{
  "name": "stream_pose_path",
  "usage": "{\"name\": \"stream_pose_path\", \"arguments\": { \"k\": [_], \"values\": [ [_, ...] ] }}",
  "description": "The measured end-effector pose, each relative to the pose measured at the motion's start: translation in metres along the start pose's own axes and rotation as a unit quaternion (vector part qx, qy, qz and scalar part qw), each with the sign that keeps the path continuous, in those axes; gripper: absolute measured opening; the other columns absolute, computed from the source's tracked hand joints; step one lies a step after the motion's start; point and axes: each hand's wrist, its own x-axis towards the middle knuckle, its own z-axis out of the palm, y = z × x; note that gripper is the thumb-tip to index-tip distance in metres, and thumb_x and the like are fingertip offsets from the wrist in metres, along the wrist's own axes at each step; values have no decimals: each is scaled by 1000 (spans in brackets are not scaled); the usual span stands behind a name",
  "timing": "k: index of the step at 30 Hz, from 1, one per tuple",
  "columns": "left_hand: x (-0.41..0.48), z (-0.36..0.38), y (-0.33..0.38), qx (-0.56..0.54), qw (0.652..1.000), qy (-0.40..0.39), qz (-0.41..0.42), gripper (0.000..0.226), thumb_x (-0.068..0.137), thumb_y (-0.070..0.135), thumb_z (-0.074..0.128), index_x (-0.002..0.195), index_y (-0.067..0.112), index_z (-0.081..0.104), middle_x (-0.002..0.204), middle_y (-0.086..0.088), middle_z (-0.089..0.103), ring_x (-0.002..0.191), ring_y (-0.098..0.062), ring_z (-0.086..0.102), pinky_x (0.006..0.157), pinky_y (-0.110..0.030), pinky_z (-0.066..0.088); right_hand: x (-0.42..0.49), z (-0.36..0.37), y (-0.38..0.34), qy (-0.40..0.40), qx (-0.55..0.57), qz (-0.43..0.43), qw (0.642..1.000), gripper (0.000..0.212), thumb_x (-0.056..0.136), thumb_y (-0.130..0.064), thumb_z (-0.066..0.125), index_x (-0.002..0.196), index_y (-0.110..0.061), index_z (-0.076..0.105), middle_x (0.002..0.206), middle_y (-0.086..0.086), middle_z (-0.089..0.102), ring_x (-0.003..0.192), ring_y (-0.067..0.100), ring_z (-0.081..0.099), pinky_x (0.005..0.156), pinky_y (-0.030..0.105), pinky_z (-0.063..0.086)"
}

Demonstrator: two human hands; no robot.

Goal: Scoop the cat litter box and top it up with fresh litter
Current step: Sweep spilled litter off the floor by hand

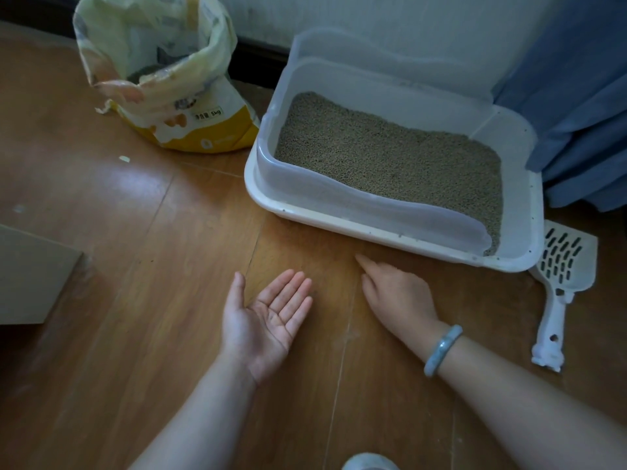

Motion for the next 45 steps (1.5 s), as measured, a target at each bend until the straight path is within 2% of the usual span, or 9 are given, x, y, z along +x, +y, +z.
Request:
{"name": "stream_pose_path", "arguments": {
  "k": [5, 10, 16, 19, 21, 24, 26, 33, 45],
  "values": [
    [0, 1, 0, 3, 1000, -5, 0, 71, 90, 62, 33, 116, 0, 60, 116, -17, 67, 106, -27, 66, 87, -44, 51, -19, 12, 27, 84, -64, 86, 991, 45, 85, -23, 61, 127, -8, 56, 115, 13, 61, 102, 33, 56, 82, 42, 49],
    [0, 2, -1, 4, 1000, -9, -2, 72, 90, 62, 33, 117, 1, 59, 117, -17, 67, 106, -27, 66, 88, -44, 51, -21, 21, 27, 27, -54, 72, 996, 57, 92, -33, 28, 137, -3, 44, 142, 14, 46, 135, 28, 38, 109, 43, 33],
    [-1, 1, -1, 5, 1000, -9, -1, 71, 90, 62, 34, 117, 0, 59, 116, -17, 67, 105, -27, 66, 87, -44, 51, -22, 29, 9, -7, -45, -36, 998, 57, 94, -30, 17, 142, -9, 37, 150, 6, 37, 141, 22, 30, 118, 37, 14],
    [-2, 0, 1, 2, 1000, -6, 0, 71, 90, 61, 34, 117, 0, 59, 116, -17, 67, 105, -28, 66, 87, -44, 51, -24, 31, 8, -2, -40, -60, 997, 50, 95, -24, 26, 141, -10, 41, 148, 4, 41, 139, 20, 34, 113, 35, 13],
    [-2, -1, 2, 0, 1000, -5, 0, 71, 90, 61, 35, 117, 0, 59, 116, -17, 67, 105, -28, 66, 87, -44, 51, -25, 30, 10, 30, -51, -82, 995, 44, 91, -16, 46, 135, -11, 49, 142, 3, 49, 133, 22, 43, 111, 36, 23],
    [-2, -2, 2, -2, 1000, 0, 1, 71, 90, 61, 35, 118, 0, 59, 115, -18, 67, 103, -28, 67, 86, -44, 52, -22, 28, 15, 85, -68, -120, 987, 46, 78, -9, 71, 123, -13, 62, 127, 1, 62, 115, 26, 56, 94, 39, 43],
    [-2, -2, 1, -2, 1000, 2, 2, 71, 91, 61, 34, 118, 0, 58, 115, -18, 67, 103, -28, 67, 85, -42, 53, -19, 27, 18, 113, -77, -144, 980, 44, 73, -8, 75, 116, -14, 67, 118, 0, 67, 102, 26, 61, 82, 36, 46],
    [-1, 0, 1, -5, 1000, 0, 1, 71, 91, 61, 34, 118, 0, 58, 115, -17, 67, 103, -28, 67, 86, -43, 52, -7, 26, 18, 170, -66, -175, 968, 8, 86, -19, 63, 86, -19, 71, 86, -4, 69, 78, 22, 58, 64, 32, 40],
    [-2, -2, 0, -6, 1000, -3, 0, 71, 90, 61, 35, 118, 0, 58, 116, -17, 67, 105, -28, 66, 86, -42, 52, -5, 31, 15, 154, -59, -160, 973, 21, 91, -23, 46, 83, -16, 64, 76, 2, 57, 67, 22, 54, 60, 34, 40]
  ]
}}
